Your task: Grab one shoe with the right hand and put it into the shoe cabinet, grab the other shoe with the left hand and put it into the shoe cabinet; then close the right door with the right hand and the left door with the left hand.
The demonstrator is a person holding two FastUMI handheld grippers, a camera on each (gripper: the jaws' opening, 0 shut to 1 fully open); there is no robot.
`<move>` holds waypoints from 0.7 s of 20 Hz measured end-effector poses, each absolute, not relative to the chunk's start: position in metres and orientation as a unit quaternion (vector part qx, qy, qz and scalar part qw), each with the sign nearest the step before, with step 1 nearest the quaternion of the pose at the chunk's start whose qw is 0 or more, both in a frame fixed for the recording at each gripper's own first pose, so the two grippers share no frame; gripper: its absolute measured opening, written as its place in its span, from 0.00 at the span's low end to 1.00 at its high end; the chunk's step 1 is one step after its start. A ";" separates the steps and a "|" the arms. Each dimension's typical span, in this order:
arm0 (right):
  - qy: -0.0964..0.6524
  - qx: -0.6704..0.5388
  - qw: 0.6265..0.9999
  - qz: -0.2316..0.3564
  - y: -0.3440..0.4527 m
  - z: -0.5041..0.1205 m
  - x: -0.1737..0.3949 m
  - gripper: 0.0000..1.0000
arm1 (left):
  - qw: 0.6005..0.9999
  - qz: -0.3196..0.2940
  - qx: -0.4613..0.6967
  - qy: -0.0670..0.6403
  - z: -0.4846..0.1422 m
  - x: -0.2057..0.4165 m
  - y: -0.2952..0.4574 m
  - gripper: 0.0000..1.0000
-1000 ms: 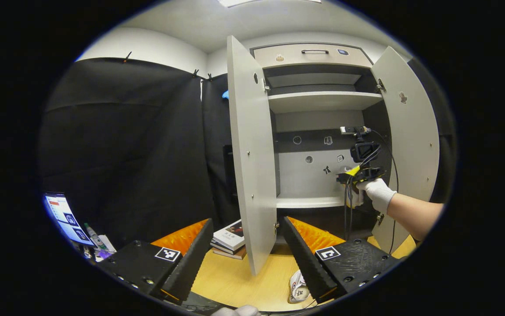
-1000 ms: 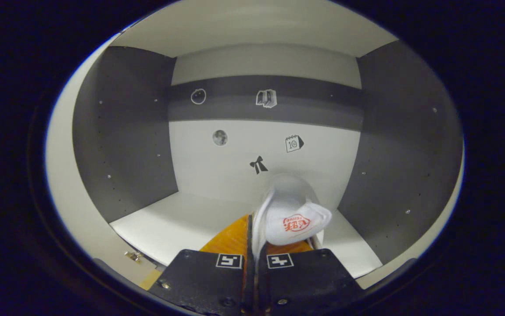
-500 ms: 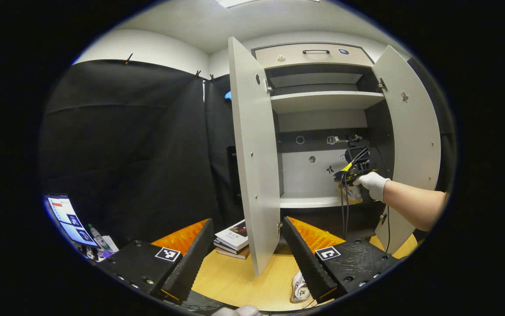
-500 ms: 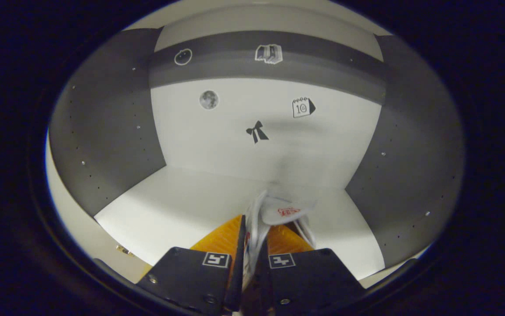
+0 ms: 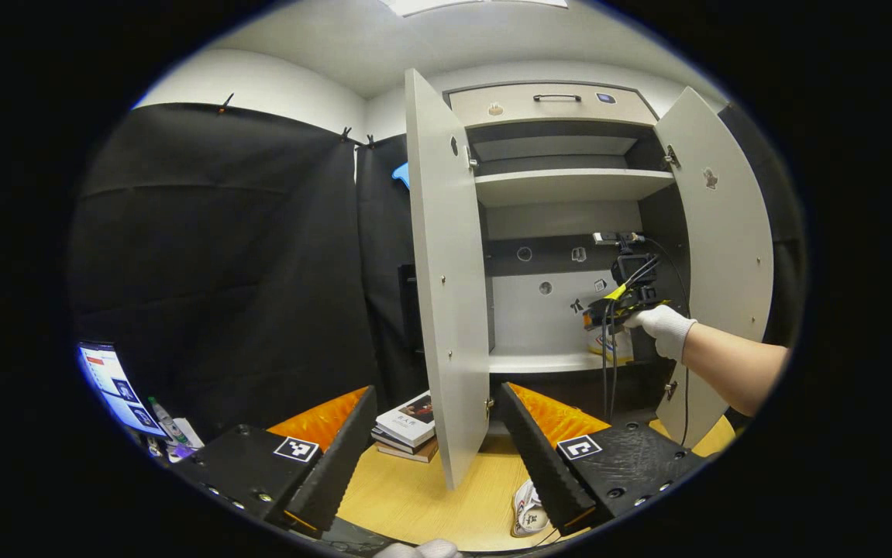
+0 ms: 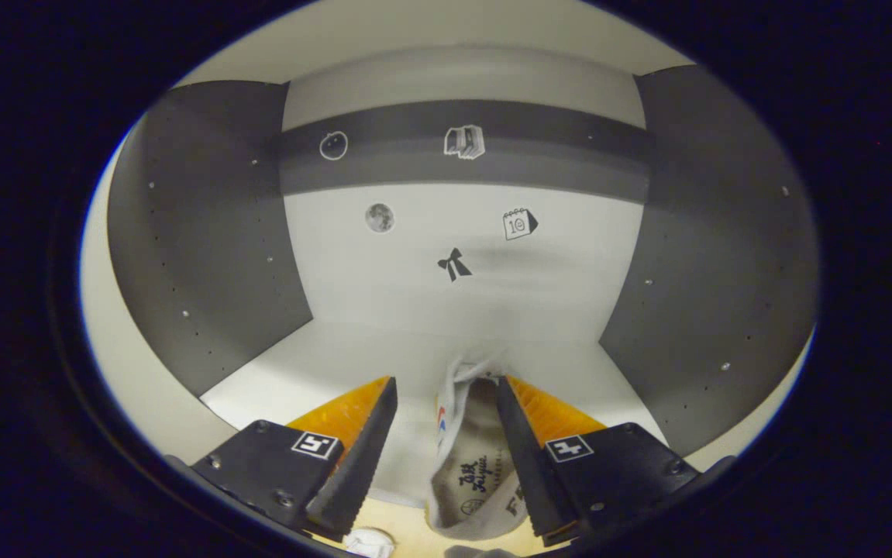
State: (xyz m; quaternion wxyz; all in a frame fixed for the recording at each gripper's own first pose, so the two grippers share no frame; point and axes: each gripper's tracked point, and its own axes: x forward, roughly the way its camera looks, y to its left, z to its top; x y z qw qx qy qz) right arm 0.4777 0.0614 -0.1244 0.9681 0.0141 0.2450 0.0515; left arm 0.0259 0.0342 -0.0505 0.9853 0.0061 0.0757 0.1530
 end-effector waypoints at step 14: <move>0.012 0.052 0.998 0.014 -0.009 0.003 0.238 1.00 | 0.996 0.053 0.013 0.066 -0.078 0.037 0.000 0.96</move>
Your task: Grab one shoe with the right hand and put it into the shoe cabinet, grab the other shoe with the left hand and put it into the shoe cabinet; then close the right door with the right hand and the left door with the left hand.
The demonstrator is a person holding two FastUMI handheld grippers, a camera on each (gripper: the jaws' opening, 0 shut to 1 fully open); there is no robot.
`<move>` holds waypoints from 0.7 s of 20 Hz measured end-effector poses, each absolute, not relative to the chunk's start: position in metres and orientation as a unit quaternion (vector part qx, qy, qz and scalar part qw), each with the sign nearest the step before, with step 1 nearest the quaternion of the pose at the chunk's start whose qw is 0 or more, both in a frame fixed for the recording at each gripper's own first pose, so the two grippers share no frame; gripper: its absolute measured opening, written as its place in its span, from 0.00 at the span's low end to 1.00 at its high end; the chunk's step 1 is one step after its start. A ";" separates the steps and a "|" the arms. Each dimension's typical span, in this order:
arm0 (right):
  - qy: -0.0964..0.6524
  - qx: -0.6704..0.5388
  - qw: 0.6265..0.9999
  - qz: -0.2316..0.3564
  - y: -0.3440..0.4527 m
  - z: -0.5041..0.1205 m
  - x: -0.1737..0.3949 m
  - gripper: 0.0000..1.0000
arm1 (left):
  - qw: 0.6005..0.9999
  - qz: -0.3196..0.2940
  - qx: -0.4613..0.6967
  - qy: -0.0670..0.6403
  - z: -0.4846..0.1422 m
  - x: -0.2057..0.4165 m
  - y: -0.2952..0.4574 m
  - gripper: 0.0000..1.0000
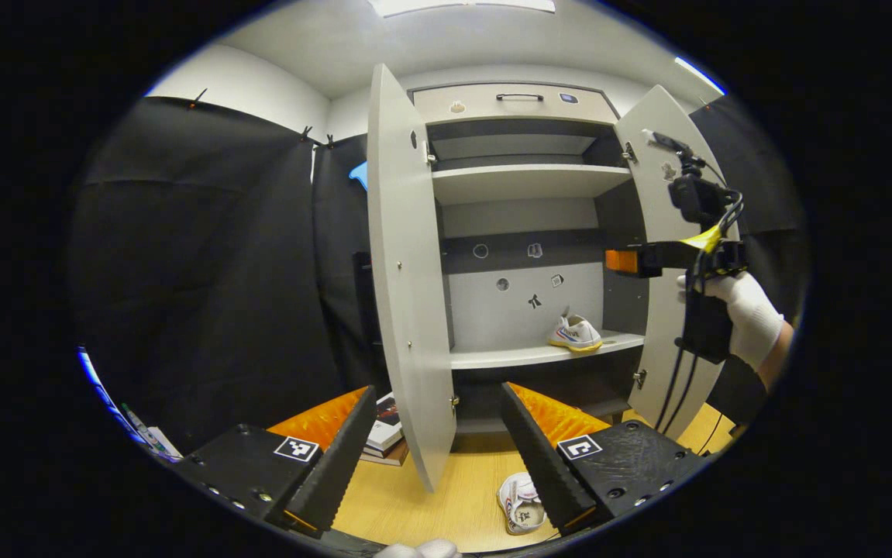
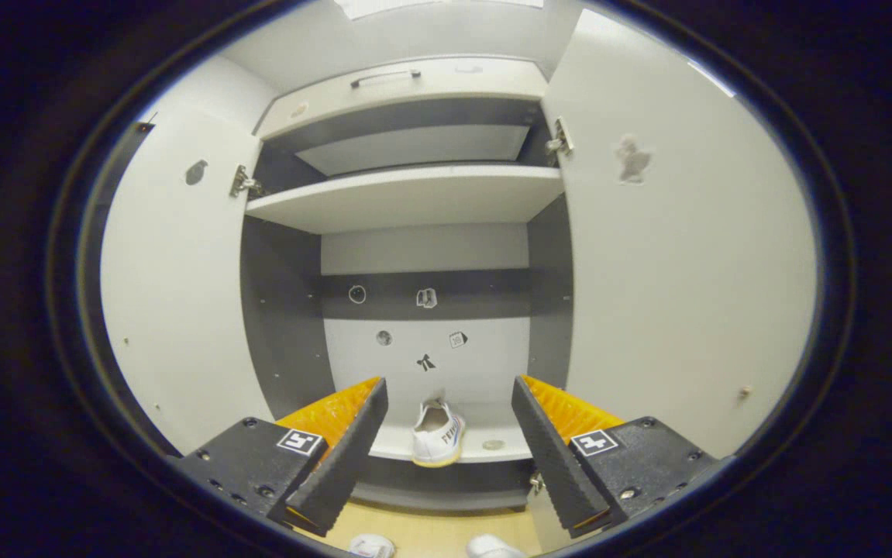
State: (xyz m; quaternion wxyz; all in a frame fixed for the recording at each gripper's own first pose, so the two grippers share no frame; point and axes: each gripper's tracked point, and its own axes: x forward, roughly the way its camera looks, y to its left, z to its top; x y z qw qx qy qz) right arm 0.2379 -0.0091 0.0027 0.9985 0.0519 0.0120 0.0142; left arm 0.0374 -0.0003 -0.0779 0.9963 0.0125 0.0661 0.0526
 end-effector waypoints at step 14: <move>0.030 0.069 0.993 -0.094 -0.105 -0.029 0.038 1.00 | 0.985 -0.044 0.015 0.167 -0.259 0.028 -0.070 0.96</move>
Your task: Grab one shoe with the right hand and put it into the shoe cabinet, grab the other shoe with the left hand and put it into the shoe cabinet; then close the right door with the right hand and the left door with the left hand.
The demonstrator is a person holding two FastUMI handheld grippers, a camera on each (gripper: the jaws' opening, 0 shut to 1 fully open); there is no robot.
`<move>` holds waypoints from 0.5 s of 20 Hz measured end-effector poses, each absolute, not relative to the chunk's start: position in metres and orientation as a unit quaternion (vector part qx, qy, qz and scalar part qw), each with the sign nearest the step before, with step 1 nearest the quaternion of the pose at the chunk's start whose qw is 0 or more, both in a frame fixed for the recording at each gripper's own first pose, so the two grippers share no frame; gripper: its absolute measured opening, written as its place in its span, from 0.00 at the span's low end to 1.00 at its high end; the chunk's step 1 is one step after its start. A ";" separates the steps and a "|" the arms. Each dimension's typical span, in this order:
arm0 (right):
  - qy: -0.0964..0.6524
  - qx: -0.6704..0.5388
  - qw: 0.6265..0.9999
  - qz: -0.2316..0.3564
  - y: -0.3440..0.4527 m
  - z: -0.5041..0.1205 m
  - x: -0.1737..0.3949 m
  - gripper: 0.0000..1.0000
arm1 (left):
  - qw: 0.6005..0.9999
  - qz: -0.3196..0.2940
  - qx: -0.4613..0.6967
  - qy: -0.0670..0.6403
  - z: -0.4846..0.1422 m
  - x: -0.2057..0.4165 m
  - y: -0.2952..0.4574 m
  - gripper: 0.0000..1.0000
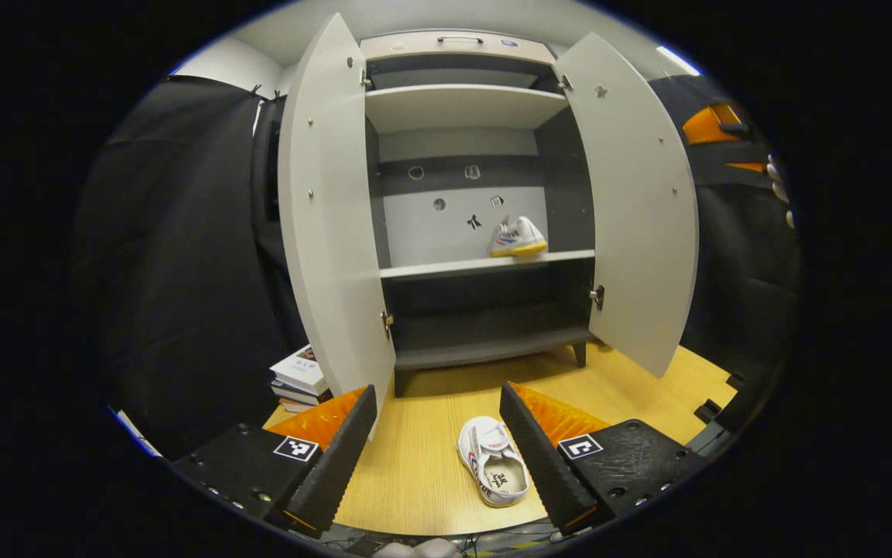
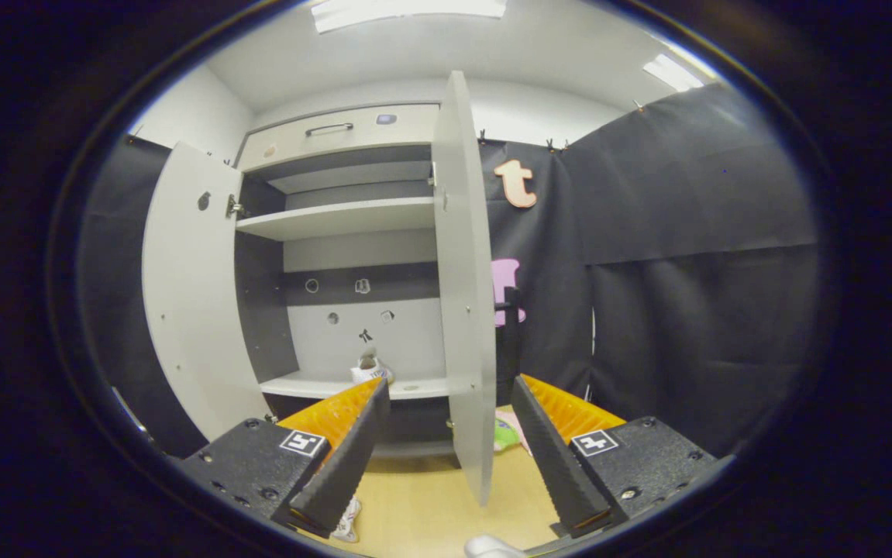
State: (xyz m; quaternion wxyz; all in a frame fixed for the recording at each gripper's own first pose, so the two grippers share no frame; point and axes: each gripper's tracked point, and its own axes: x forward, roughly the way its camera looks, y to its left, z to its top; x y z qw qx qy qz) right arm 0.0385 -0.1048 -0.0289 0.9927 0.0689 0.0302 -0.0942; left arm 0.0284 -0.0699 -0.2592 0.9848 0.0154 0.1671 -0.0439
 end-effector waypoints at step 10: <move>0.085 0.046 0.985 -0.146 -0.129 -0.061 0.004 1.00 | 0.953 -0.068 0.040 0.291 -0.427 0.030 -0.097 0.97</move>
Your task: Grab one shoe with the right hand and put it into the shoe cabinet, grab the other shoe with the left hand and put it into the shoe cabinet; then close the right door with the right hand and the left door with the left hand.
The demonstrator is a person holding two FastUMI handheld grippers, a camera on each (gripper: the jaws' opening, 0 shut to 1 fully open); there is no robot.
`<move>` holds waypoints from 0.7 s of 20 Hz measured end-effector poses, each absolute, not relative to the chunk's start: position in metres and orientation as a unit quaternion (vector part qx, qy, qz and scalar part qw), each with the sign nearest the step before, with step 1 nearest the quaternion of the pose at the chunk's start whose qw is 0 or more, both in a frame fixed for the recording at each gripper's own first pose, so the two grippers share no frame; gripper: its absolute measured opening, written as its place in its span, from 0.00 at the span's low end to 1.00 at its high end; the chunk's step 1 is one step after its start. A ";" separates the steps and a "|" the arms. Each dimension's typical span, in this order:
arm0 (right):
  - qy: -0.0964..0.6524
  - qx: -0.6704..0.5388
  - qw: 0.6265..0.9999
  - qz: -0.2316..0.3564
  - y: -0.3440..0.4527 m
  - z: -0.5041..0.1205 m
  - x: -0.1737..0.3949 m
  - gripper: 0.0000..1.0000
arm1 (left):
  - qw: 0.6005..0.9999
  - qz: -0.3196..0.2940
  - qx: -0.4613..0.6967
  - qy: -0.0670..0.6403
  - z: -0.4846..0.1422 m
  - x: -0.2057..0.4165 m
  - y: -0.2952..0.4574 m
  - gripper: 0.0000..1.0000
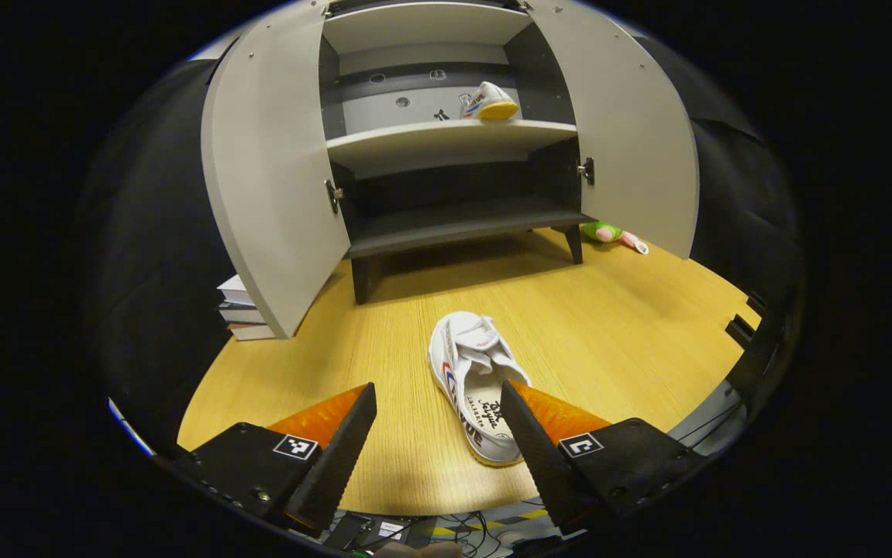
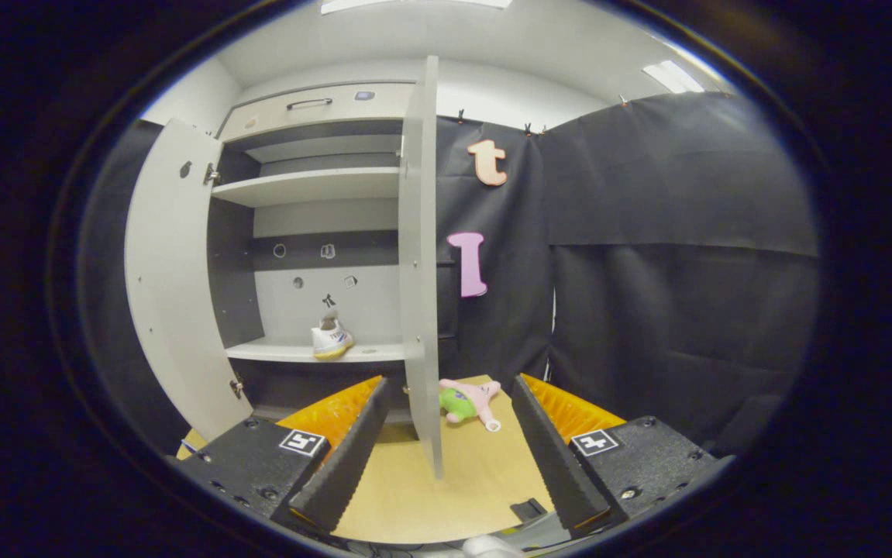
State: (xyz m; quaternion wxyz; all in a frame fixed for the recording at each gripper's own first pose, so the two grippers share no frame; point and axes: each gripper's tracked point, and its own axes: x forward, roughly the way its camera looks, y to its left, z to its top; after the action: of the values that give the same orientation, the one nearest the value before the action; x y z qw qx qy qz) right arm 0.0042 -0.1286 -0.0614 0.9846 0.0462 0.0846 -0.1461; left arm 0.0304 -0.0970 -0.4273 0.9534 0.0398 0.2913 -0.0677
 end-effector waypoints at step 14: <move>0.122 0.041 0.982 -0.138 -0.109 -0.081 0.032 1.00 | 0.936 -0.107 0.023 0.333 -0.486 0.096 -0.117 0.95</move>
State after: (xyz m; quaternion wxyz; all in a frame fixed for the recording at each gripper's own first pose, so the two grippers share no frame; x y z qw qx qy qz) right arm 0.0319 -0.1095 -0.0805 0.9821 0.0408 0.1218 -0.1381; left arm 0.0957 -0.1173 -0.4858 0.9364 0.0228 0.3335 -0.1073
